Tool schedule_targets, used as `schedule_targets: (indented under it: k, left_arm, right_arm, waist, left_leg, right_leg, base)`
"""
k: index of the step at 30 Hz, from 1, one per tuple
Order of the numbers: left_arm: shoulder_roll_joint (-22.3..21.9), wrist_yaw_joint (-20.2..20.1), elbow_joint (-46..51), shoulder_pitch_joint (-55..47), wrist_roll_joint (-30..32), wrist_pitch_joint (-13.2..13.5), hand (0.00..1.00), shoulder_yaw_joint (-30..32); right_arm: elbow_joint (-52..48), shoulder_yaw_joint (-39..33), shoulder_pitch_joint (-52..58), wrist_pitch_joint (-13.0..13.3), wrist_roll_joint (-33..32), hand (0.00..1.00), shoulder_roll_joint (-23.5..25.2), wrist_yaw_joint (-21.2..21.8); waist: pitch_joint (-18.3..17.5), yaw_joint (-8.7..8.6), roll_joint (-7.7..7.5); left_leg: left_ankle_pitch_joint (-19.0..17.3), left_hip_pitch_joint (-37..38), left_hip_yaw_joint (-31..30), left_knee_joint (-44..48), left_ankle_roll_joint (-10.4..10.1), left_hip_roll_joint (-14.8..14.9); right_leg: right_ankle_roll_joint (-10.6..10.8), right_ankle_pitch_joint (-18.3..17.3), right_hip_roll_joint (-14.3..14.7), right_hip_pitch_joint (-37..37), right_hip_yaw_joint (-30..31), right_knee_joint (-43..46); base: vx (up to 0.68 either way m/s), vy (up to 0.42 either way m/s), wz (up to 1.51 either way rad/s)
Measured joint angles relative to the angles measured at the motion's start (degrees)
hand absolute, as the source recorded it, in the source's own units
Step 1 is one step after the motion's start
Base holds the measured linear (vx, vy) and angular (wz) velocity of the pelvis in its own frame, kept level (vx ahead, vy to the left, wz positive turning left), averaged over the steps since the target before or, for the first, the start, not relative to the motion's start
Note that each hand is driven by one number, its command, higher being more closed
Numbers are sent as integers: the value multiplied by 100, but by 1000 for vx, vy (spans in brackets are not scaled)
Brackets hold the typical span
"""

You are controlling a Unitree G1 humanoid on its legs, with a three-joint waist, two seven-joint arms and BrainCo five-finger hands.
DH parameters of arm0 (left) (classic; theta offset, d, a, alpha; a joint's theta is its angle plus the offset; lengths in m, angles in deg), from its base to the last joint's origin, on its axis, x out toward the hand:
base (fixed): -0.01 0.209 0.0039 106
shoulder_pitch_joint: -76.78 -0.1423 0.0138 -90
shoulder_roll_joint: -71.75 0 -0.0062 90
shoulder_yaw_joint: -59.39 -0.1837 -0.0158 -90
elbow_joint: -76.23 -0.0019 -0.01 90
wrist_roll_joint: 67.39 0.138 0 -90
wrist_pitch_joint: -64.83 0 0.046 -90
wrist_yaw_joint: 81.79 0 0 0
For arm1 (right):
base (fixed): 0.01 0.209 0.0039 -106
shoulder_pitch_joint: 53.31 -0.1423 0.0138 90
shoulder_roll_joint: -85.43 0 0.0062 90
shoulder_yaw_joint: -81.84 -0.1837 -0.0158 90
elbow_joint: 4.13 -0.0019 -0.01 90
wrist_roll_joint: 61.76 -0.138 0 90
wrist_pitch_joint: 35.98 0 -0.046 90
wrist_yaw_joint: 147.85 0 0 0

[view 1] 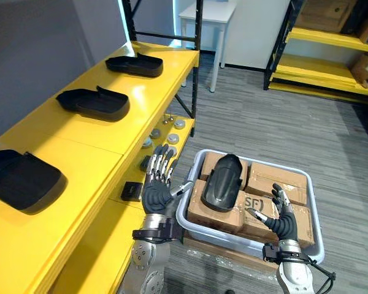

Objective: Walk over and take plastic housings, then place them on the shelf

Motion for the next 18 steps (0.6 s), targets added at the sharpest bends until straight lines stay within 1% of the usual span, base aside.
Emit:
schedule_targets:
  k: [1,2,3,4,5,6,8,10,11,12,13,14,15,17,18]
  left_arm:
    - [-22,-36,-197,19,1,-27,0,-8]
    - [-94,-62,-440,24,4,-51,0,-3]
    - [-121,-62,-617,31,30,-72,0,8]
    - [-195,-47,-1034,33,144,-140,0,12]
    - [-227,-18,-1479,11,313,-236,0,27]
    - [-253,-6,-1789,-19,463,-302,0,78]
    - [-323,29,-2212,-93,673,-381,0,298]
    - [-361,168,-2903,-168,1005,-519,0,809]
    - [-355,203,-3083,-215,1079,-529,0,966]
    - [-339,295,-3490,-297,1214,-558,0,1292]
    - [-321,417,-3968,-309,1365,-654,0,1568]
    - [-307,475,-4193,-337,1378,-705,0,1702]
    - [-244,627,-4606,-439,1593,-827,0,1912]
    - [-170,760,-5058,-453,1838,-927,0,1923]
    - [-162,805,-5122,-474,1909,-947,0,1923]
  right_arm:
    - [163,16,-79,-63,-14,0,-36,14]
    - [279,34,-99,-132,-11,0,-41,19]
    - [337,30,-93,-150,1,0,-38,19]
    - [460,24,-67,-171,19,0,-42,17]
    - [661,0,-89,-187,23,0,-38,-28]
    - [806,-3,-125,-200,26,0,-51,-92]
    - [1023,-31,-251,-250,87,0,-35,-236]
    - [1522,-36,-609,-455,98,0,-11,-487]
    - [1681,-37,-698,-493,100,0,43,-538]
    - [1998,-74,-921,-611,110,0,121,-635]
    - [2288,-114,-1199,-729,114,0,230,-771]
    - [2419,-128,-1359,-780,115,0,269,-828]
    - [2681,-159,-1812,-856,147,0,315,-996]
    - [2945,-322,-2320,-916,345,0,321,-1176]
    - [3047,-380,-2483,-920,345,0,316,-1272]
  waist:
    - [-13,-10,63]
    - [-17,-14,75]
    - [-7,-23,85]
    - [18,-68,108]
    - [31,-74,121]
    - [40,-68,142]
    - [45,-43,209]
    - [104,11,337]
    - [103,52,348]
    - [104,165,347]
    - [109,288,350]
    - [116,318,356]
    - [226,382,431]
    - [409,481,492]
    - [449,507,488]
  left_leg:
    - [119,25,-38,-138,-151,161]
    - [184,73,-75,-190,-264,348]
    - [183,98,-150,-165,-281,450]
    - [159,152,-274,-27,-318,625]
    - [159,174,-362,203,-314,734]
    - [182,126,-422,403,-282,757]
    - [235,30,-630,592,-210,733]
    - [395,-32,-977,485,-252,591]
    - [455,-28,-986,411,-275,558]
    - [561,-42,-989,322,-319,515]
    - [660,-45,-1003,181,-345,475]
    - [707,-22,-1017,57,-383,456]
    - [736,45,-1124,-200,-414,440]
    - [768,9,-1141,-338,-460,424]
    - [788,-27,-1182,-390,-474,413]
  right_leg:
    - [-109,57,201,50,-39,-141]
    - [-218,25,390,95,-87,-152]
    - [-289,-6,484,160,-145,-152]
    - [-401,-74,630,338,-244,-153]
    - [-464,-114,718,513,-321,-168]
    - [-522,-151,752,621,-335,-186]
    - [-555,-175,760,650,-330,-200]
    - [-574,-159,711,634,-338,-270]
    - [-580,-132,695,640,-339,-329]
    - [-596,-20,682,668,-334,-510]
    - [-611,134,688,700,-337,-736]
    - [-616,200,694,707,-341,-835]
    - [-632,294,730,703,-383,-962]
    - [-647,365,731,680,-484,-1013]
    - [-650,381,725,640,-516,-1012]
  base:
    - [32,-305,-7]
    - [30,-293,-1]
    - [43,-294,11]
    - [46,-272,22]
    - [48,-281,23]
    - [26,-189,12]
    - [-4,-96,3]
    - [-32,-24,12]
    - [-40,5,11]
    - [-43,3,4]
    - [-42,-2,1]
    - [-33,-9,8]
    - [-22,-3,12]
    - [-48,19,23]
    - [-80,37,28]
